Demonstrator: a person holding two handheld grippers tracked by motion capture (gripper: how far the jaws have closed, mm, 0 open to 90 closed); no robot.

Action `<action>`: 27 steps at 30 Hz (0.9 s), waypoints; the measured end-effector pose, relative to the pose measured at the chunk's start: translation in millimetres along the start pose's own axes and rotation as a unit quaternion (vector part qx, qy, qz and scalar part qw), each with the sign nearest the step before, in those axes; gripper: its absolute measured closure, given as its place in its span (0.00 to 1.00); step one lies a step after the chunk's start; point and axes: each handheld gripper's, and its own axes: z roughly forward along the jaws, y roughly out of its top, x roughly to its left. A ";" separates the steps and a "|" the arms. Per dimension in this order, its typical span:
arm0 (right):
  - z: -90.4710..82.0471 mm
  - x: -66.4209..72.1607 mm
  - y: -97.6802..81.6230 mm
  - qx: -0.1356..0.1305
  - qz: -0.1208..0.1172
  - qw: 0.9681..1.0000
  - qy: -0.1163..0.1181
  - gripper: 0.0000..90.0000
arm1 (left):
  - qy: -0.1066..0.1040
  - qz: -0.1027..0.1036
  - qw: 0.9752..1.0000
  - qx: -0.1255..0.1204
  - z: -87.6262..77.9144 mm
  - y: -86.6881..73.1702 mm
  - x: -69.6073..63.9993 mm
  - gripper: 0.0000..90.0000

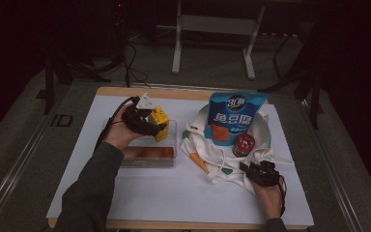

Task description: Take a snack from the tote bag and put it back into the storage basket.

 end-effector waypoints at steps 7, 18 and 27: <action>0.0 0.1 0.0 0.000 0.000 1.000 0.000 0.74 | 0.007 -0.010 1.000 -0.001 -4.9 -6.7 6.3 0.31; 0.0 0.0 0.0 0.000 0.000 1.000 0.000 0.74 | 0.023 -0.029 0.999 -0.001 -9.8 -15.9 14.9 0.31; -0.1 0.1 0.0 0.000 0.000 1.000 0.000 0.74 | 0.030 -0.042 0.999 0.007 -11.6 -28.2 20.3 0.31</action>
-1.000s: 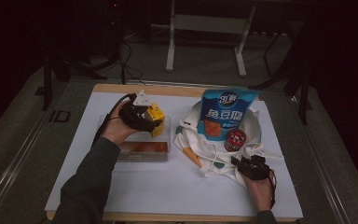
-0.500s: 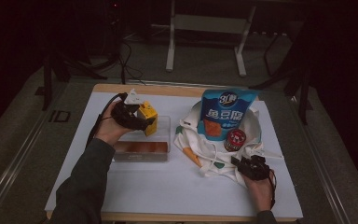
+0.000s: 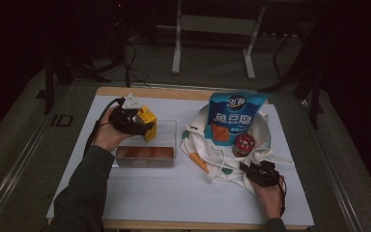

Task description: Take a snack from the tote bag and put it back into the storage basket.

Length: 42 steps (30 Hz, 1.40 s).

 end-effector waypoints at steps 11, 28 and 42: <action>0.0 0.2 0.0 0.000 0.000 1.000 -0.001 0.74 | 0.013 -0.014 1.000 0.006 -3.9 -12.2 6.8 0.31; 0.0 0.4 -0.1 0.000 -0.001 1.000 -0.001 0.74 | 0.030 -0.033 0.999 0.017 -4.8 -31.3 15.2 0.31; -0.1 0.7 -0.1 0.000 -0.001 1.000 -0.002 0.74 | 0.055 -0.052 0.997 0.024 -10.3 -51.0 25.3 0.31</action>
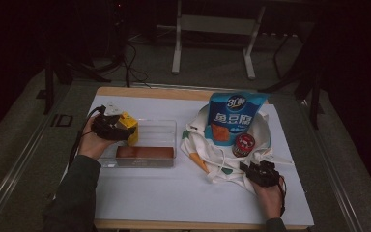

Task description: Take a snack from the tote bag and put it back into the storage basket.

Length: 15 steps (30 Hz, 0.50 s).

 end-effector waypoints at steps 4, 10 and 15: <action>0.0 0.0 0.0 0.000 0.000 1.000 0.000 0.74 | 0.003 -0.006 1.000 0.003 -0.3 -6.3 3.6 0.31; 0.0 0.0 0.0 0.000 0.000 1.000 0.000 0.74 | 0.008 -0.012 1.000 0.009 -1.0 -14.0 7.7 0.31; 0.0 0.2 -0.1 0.000 0.000 1.000 0.000 0.74 | 0.010 -0.014 1.000 0.016 -1.6 -19.3 11.0 0.31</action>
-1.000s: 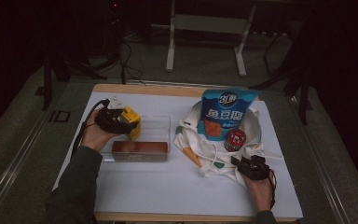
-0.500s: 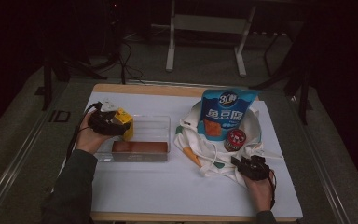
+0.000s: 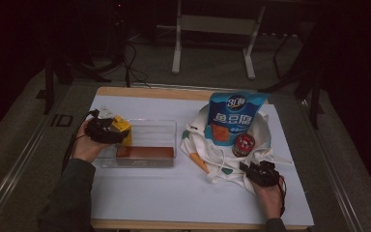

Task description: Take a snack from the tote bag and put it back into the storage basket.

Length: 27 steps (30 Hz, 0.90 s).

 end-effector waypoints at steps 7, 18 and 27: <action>0.0 -0.1 0.0 0.000 0.000 1.000 0.000 0.74 | 0.007 0.000 1.000 0.011 1.1 -6.4 1.5 0.31; -0.1 0.2 -0.1 0.000 -0.002 1.000 -0.001 0.74 | 0.000 -0.006 1.000 0.012 -2.1 -13.8 3.7 0.30; -0.1 0.3 -0.1 0.000 -0.002 1.000 -0.001 0.74 | 0.025 0.006 0.999 0.018 -8.1 -17.7 -2.5 0.28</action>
